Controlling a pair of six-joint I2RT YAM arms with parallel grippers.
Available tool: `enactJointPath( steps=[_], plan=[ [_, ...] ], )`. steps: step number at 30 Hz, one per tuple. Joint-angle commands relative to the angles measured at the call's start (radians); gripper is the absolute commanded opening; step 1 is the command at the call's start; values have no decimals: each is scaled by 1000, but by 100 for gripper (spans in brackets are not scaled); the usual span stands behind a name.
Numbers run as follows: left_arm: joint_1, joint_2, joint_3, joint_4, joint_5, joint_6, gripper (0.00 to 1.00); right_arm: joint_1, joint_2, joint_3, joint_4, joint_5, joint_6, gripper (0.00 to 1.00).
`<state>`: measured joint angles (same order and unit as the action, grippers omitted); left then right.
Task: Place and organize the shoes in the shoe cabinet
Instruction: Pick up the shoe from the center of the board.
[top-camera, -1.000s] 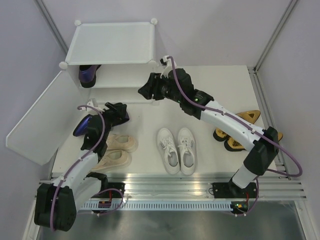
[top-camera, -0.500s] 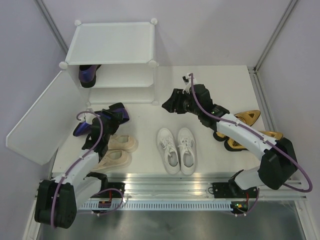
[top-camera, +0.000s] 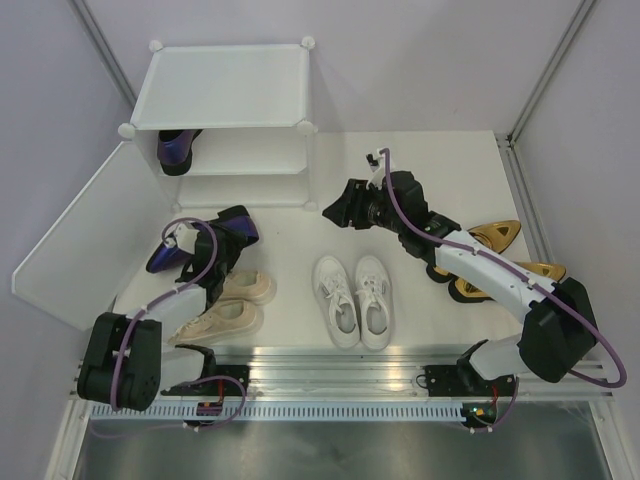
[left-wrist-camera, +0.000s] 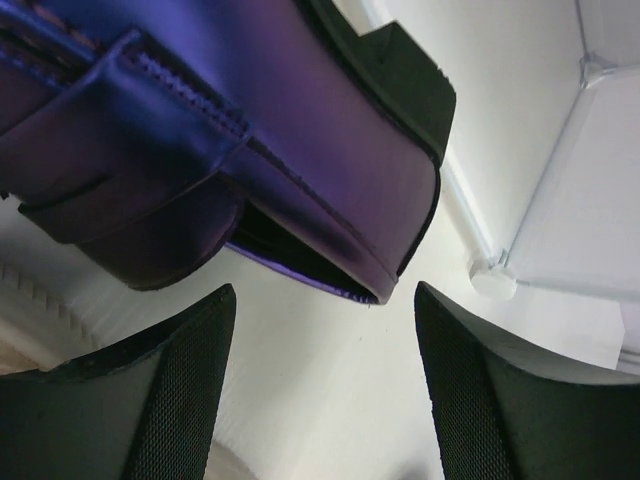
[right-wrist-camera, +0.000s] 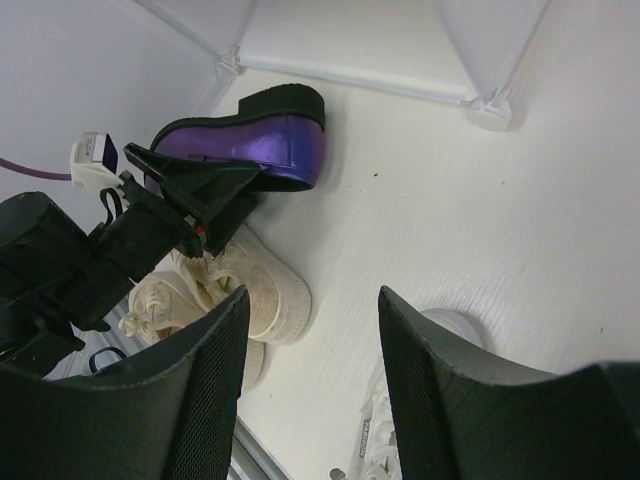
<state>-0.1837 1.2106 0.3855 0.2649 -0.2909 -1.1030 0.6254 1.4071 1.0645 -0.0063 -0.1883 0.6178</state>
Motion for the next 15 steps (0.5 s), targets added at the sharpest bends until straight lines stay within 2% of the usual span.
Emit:
enactJointPath(
  steps=[1, 5, 11, 15],
  plan=[
    [-2, 32, 53, 94, -76, -17, 75, -4, -23, -17, 48, -13, -1, 58],
    [1, 84, 85, 119, -131, 12, 76, -3, -19, -15, 46, -11, -3, 58],
    [1, 167, 122, 163, -128, 5, 75, -7, -10, -15, 48, -10, -4, 58],
    [4, 214, 130, 184, -142, -1, 72, -10, -2, -15, 48, -10, -6, 58]
  ],
)
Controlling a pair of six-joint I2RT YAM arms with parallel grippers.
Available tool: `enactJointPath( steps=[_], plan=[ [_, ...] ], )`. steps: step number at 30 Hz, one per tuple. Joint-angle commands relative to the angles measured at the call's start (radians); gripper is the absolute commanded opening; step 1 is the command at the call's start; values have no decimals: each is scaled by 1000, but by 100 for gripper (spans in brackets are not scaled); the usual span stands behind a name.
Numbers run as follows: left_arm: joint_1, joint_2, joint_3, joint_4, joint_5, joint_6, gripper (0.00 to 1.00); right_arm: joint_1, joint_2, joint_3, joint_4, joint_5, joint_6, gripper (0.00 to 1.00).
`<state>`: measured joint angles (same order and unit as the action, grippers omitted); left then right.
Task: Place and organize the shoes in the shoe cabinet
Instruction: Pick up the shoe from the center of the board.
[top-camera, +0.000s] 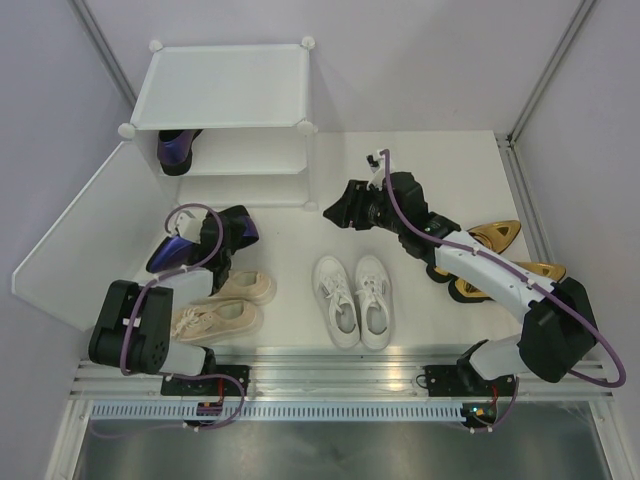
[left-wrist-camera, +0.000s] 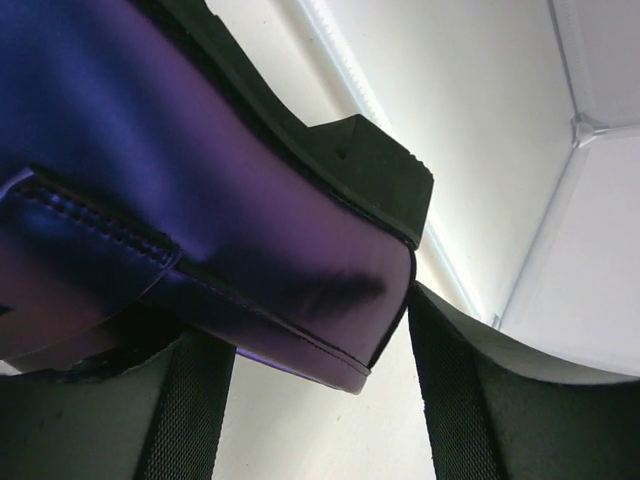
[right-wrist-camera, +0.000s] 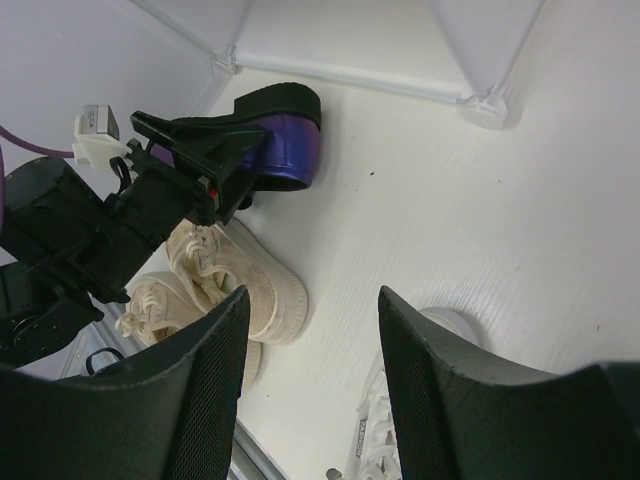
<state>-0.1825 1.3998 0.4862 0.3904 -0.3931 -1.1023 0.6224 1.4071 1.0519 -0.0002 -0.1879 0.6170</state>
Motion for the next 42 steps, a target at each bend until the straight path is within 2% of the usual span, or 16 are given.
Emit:
enactJointPath(
  steps=[1, 2, 3, 6, 11, 14, 15, 18, 29, 36, 39, 42],
  plan=[
    [3, 40, 32, 67, -44, -5, 70, -7, 0, -3, 42, -10, -5, 58],
    [3, 48, 34, 68, -49, -7, 67, -9, 7, -1, 42, -10, -5, 58],
    [3, 54, 37, 73, -52, -8, 58, -9, 12, -1, 42, -12, -5, 58],
    [5, 65, 41, 94, -64, 4, 44, -9, 18, 0, 42, -15, -3, 58],
    [5, 62, 61, 81, -69, 22, 39, -12, 23, 0, 42, -8, -7, 58],
    [5, 51, 61, 68, -66, 19, 27, -15, 29, 2, 43, -10, -5, 58],
    [5, 36, 61, 52, -69, 16, 17, -13, 29, 2, 43, -12, -5, 57],
    [3, -1, 57, 31, -63, -4, 2, -16, 26, 2, 42, -16, -6, 57],
    [2, -217, 5, -79, 48, -128, 2, -20, -14, -4, 40, -13, -17, 57],
    [2, -387, -17, -165, 94, -143, 2, -24, -37, -13, 37, -15, -19, 58],
    [2, -443, -12, -182, 131, -113, 2, -26, -53, -18, 37, -10, -25, 58],
    [2, -464, 50, -256, 198, -1, 2, -29, -68, -18, 32, -7, -34, 58]
  ],
)
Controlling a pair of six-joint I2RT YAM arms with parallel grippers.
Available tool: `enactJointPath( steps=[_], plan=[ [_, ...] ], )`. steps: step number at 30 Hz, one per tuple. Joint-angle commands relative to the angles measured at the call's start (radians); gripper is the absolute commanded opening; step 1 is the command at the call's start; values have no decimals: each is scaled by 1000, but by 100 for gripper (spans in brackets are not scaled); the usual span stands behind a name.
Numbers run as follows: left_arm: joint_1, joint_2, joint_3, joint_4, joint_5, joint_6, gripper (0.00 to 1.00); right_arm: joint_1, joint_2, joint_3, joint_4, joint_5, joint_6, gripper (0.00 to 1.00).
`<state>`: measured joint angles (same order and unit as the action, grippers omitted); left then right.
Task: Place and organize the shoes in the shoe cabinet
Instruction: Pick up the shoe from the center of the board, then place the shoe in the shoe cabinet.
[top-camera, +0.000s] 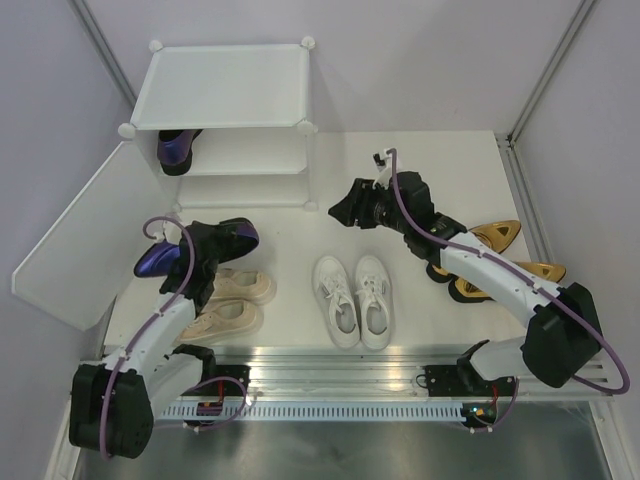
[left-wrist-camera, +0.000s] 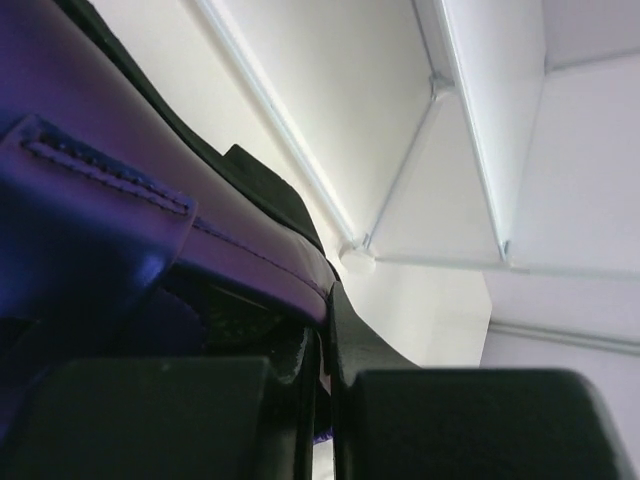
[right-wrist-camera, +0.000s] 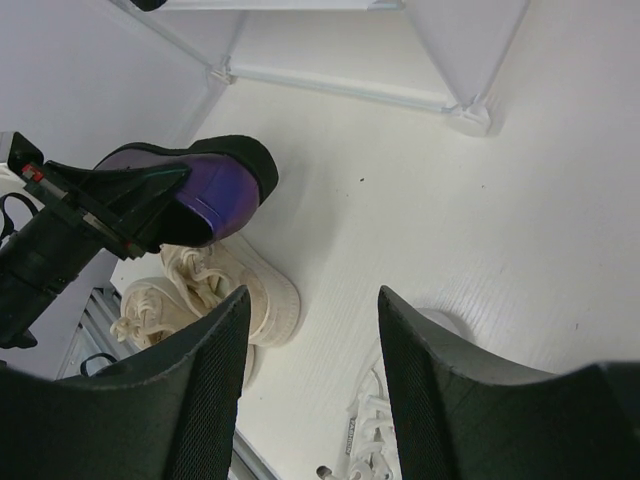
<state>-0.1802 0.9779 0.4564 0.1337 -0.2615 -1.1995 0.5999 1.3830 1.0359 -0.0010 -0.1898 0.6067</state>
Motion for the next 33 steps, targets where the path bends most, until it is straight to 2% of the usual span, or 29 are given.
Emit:
enactJointPath(
  steps=[1, 6, 10, 16, 21, 28, 33],
  plan=[
    [-1, -50, 88, -8, 108, 122, 2, -6, -53, -4, 33, -2, -25, 59],
    [-1, -120, 90, -34, 255, 199, 2, -6, -71, -17, 33, -23, -30, 64],
    [-2, -142, 129, -153, 451, 293, 2, -9, -85, -39, 33, -30, -39, 66],
    [-22, -163, 198, -299, 642, 437, 2, -8, -93, -86, 65, -74, -33, 66],
    [-57, -160, 301, -446, 705, 601, 2, -8, -88, -164, 188, -167, 19, 66],
    [-90, -105, 410, -595, 743, 722, 2, -8, -85, -204, 255, -217, 45, 67],
    [-113, -55, 473, -635, 758, 778, 2, 3, -46, -249, 510, -351, 117, 71]
  ],
)
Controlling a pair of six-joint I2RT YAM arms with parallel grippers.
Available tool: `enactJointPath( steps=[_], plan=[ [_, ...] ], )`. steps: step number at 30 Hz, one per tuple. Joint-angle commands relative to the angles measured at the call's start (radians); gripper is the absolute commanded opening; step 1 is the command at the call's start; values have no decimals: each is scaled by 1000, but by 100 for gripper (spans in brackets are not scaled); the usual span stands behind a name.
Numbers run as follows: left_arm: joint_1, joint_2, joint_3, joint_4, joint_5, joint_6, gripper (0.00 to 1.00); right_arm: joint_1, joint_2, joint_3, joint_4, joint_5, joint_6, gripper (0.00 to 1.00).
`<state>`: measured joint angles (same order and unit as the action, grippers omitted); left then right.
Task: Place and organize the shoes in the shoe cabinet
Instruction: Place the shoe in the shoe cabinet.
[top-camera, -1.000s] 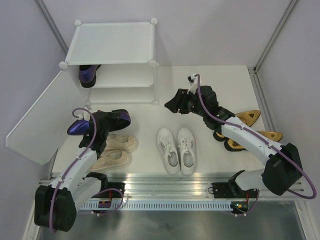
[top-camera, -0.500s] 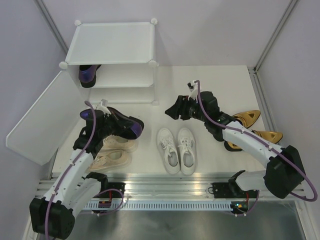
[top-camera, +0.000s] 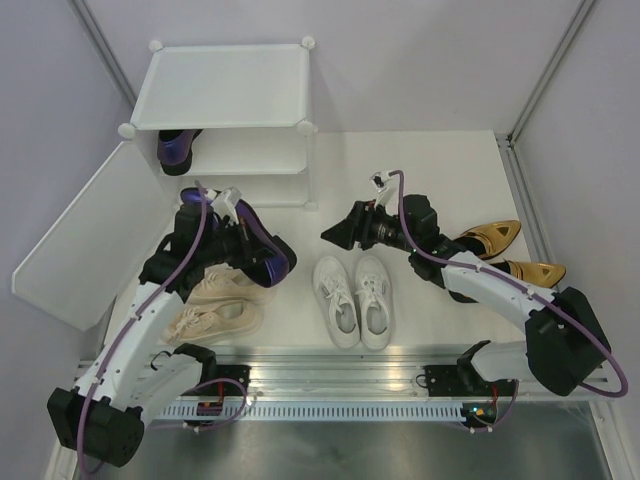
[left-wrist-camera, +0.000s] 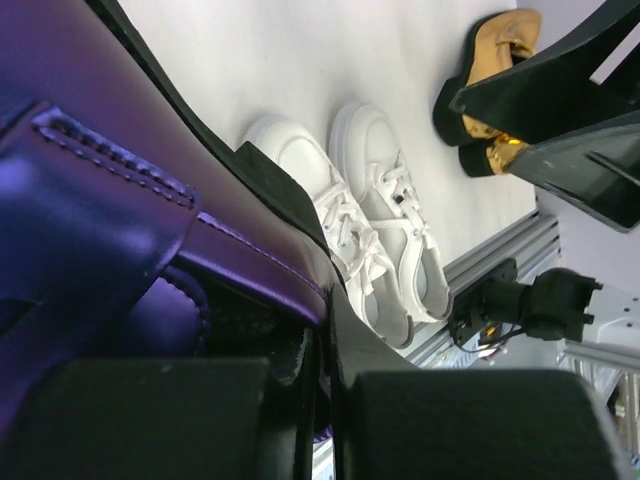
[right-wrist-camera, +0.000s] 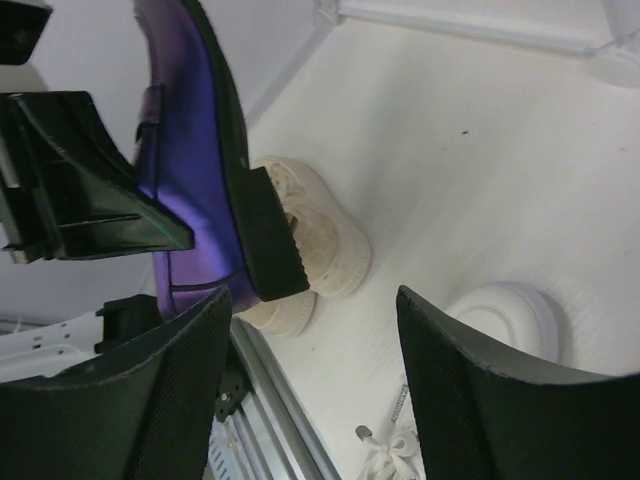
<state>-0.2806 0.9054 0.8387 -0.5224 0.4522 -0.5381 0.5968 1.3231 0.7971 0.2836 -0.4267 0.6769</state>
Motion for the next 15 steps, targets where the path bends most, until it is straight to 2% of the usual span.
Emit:
enactJointPath(
  steps=[1, 5, 9, 15],
  plan=[
    [-15, 29, 123, -7, 43, 128, 2, 11, 22, -9, 244, -132, 47, 76],
    [-34, 95, 203, -80, 33, 188, 2, 67, 48, 8, 243, -127, -43, 91],
    [-38, 128, 241, -87, 37, 210, 2, 129, 114, 40, 209, -94, -80, 94],
    [-43, 174, 287, -97, 78, 227, 2, 150, 191, 57, 219, -37, -97, 95]
  ],
)
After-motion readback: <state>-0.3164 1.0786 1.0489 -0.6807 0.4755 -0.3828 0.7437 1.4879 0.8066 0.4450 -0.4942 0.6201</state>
